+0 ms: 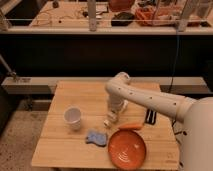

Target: Place the bottle in the ceramic bowl

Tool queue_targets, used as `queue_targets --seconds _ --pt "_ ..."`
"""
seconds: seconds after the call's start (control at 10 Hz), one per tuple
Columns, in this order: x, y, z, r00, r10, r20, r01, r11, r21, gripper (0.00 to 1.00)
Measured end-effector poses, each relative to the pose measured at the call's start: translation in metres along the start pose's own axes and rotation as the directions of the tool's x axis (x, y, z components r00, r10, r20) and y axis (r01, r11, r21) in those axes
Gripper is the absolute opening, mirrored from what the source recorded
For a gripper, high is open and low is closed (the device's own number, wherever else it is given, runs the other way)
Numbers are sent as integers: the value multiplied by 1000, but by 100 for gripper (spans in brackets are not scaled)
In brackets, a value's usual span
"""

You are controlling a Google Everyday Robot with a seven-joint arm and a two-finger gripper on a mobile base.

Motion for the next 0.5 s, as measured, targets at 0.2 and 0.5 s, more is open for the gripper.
queue_targets --seconds 0.2,0.5 --pt "6 15 -12 1000 3 -1 -3 1000 4 1" --pt "8 31 -25 1000 4 2 -4 1000 -2 1"
